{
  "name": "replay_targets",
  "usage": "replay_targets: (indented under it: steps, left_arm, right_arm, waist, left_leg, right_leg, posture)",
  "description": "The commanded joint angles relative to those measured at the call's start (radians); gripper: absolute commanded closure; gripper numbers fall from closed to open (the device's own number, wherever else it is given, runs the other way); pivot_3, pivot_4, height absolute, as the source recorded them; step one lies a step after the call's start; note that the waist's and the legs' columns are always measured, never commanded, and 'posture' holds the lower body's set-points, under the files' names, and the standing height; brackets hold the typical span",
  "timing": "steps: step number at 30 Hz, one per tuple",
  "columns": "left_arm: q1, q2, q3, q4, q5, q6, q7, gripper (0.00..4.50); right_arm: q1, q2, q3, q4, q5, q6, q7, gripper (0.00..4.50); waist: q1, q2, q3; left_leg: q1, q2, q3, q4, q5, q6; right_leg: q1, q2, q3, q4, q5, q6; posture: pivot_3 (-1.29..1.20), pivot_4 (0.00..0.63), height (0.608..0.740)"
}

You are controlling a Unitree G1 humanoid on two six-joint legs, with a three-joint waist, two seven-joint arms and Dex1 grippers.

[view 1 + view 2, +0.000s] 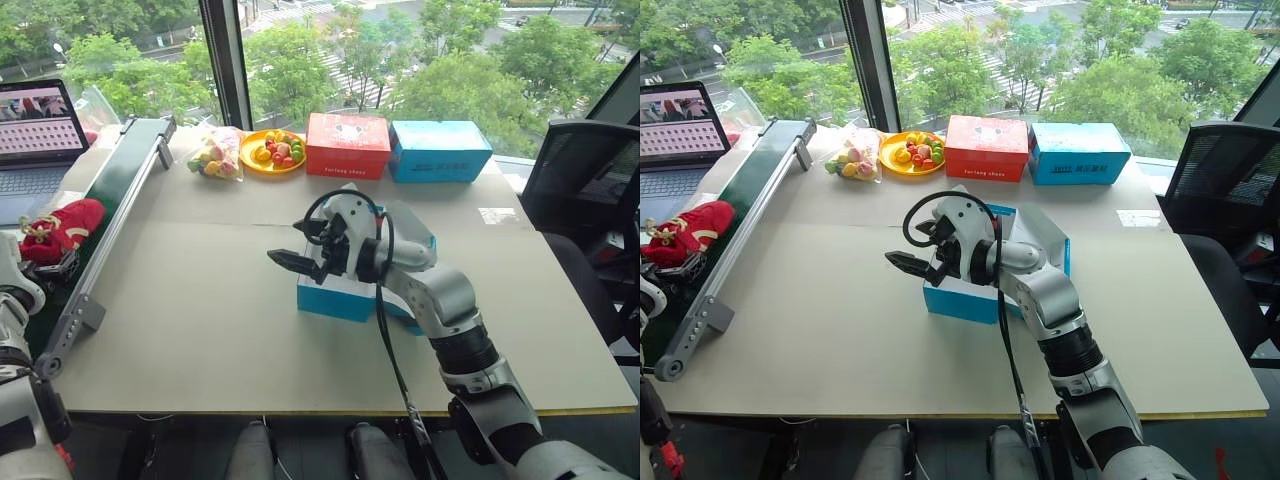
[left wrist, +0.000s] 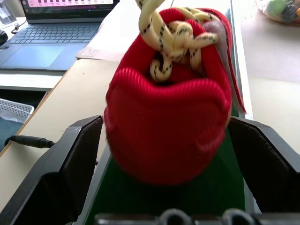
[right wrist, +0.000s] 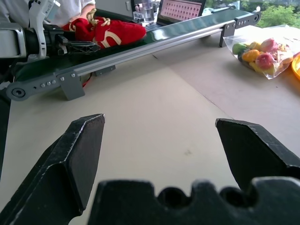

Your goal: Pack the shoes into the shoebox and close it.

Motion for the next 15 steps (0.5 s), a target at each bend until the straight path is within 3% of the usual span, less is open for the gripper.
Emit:
replay_targets:
  steps: [1,3,7,12,15]
  left_arm:
    - [0.001,0.018,0.015,-0.004,-0.02,0.014,-0.016,0.41]
    - [0.005,0.007,0.012,-0.009,-0.022,0.015,-0.034,0.72]
    - [-0.02,-0.067,-0.021,-0.08,-0.033,0.032,-0.107,1.82]
    - [-0.076,-0.18,-0.054,-0.36,-0.107,0.145,-0.155,1.91]
    - [-0.078,-0.278,-0.13,-0.677,-0.145,0.279,-0.137,1.91]
  right_arm:
    - [-0.009,-0.003,-0.017,-0.033,0.004,-0.007,-0.003,0.0]
    - [-0.01,-0.003,-0.018,-0.034,0.003,-0.005,-0.005,0.0]
    - [-0.013,-0.011,-0.027,-0.042,0.006,0.003,-0.01,0.0]
    - [-0.033,0.031,-0.131,-0.049,0.108,0.069,-0.049,0.0]
    - [-0.07,0.107,-0.282,-0.038,0.281,0.19,-0.122,0.0]
  waist:
    - [0.0,0.0,0.0]
    - [0.0,0.0,0.0]
    - [0.014,0.0,0.0]
    - [0.056,-0.001,0.0]
    - [0.055,-0.005,-0.002]
  left_leg:
    - [0.0,0.0,0.0,0.0,0.0,0.0]
    - [0.0,0.0,0.0,0.0,0.0,0.0]
    - [0.0,0.0,0.0,0.001,0.001,-0.002]
    - [0.0,0.002,0.0,0.002,0.004,-0.007]
    - [-0.003,0.004,0.0,0.005,0.004,-0.009]
  right_leg:
    - [0.0,0.0,0.0,0.0,0.0,0.0]
    - [0.0,0.0,0.0,0.0,0.0,0.0]
    - [0.0,-0.001,-0.002,0.006,-0.002,-0.002]
    - [0.001,-0.004,-0.012,0.009,-0.003,-0.004]
    - [0.001,-0.004,-0.013,0.012,-0.002,-0.004]
  posture:
    - [0.0,0.15,0.74]
    - [0.0,0.15,0.74]
    - [0.0,0.15,0.74]
    - [0.0,0.15,0.74]
    - [0.0,0.15,0.74]
